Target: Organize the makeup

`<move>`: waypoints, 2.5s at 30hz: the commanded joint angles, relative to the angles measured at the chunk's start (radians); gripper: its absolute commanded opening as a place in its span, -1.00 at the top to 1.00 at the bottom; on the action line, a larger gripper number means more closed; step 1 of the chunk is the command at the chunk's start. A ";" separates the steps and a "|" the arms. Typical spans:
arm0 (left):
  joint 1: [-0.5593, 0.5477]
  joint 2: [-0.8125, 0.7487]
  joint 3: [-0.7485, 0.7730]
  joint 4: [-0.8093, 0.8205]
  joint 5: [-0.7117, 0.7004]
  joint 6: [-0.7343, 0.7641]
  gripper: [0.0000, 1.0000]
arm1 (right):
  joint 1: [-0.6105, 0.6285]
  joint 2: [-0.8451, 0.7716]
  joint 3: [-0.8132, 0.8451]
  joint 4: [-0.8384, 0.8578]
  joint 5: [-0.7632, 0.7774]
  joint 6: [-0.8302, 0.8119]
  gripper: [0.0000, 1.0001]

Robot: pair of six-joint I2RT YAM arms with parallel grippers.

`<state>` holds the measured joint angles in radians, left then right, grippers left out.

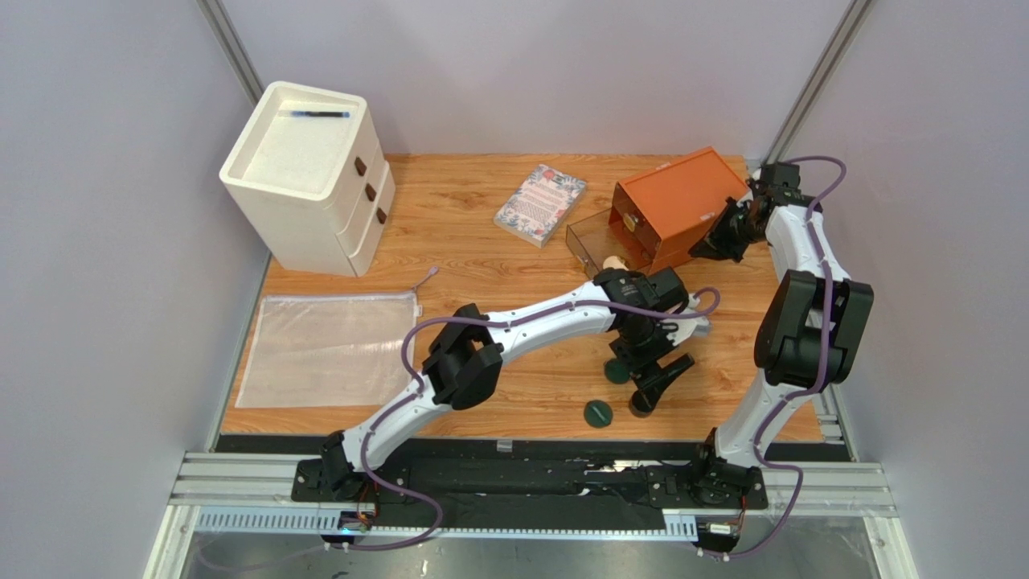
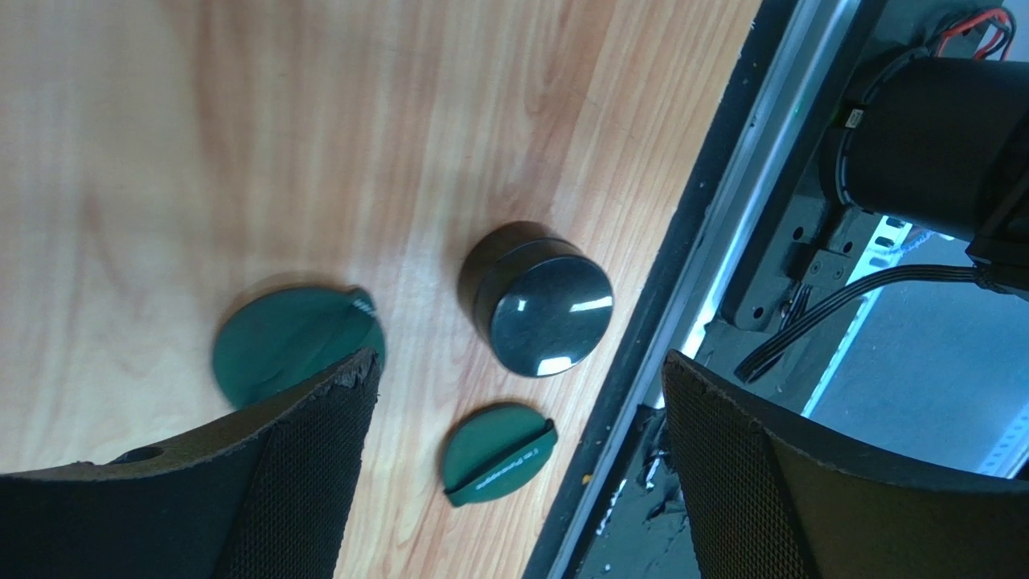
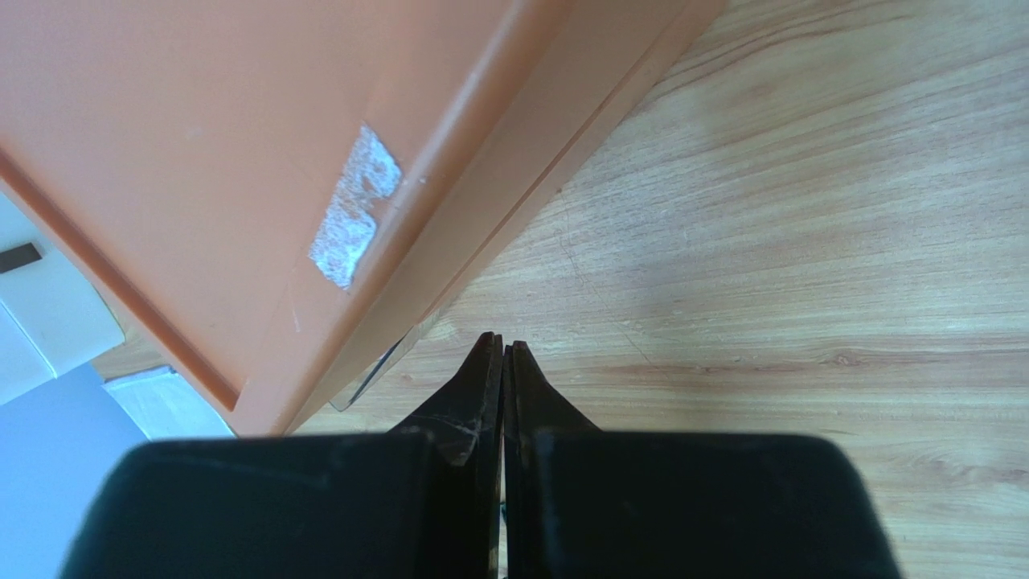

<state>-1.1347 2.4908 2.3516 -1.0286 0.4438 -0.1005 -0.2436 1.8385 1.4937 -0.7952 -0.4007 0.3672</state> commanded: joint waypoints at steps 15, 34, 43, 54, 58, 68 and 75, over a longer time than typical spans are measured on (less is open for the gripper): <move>-0.092 0.062 -0.035 0.039 -0.016 -0.077 -0.52 | 0.004 -0.036 0.025 0.027 0.007 0.012 1.00; -0.089 0.128 0.015 0.027 -0.160 -0.146 0.82 | 0.004 -0.053 0.003 0.030 0.005 0.004 1.00; -0.069 0.037 -0.069 0.050 -0.165 -0.119 1.00 | 0.004 -0.044 0.016 0.028 0.005 0.006 1.00; -0.017 -0.343 -0.265 0.093 -0.292 -0.059 -0.12 | 0.004 -0.130 0.106 -0.004 0.011 -0.017 0.95; 0.035 -0.489 -0.336 0.082 -0.313 -0.041 -0.28 | 0.004 -0.192 0.180 -0.053 0.023 -0.022 0.72; 0.219 -0.699 -0.475 0.021 -0.240 -0.018 -0.26 | 0.004 -0.438 0.036 -0.269 0.135 -0.025 -0.28; 0.271 -0.779 -0.581 0.051 -0.133 0.025 -0.22 | 0.006 -0.665 -0.320 -0.357 0.250 0.068 -0.42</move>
<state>-0.8673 1.7866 1.8065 -0.9871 0.2226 -0.1226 -0.2424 1.2518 1.3106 -1.0595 -0.2493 0.3775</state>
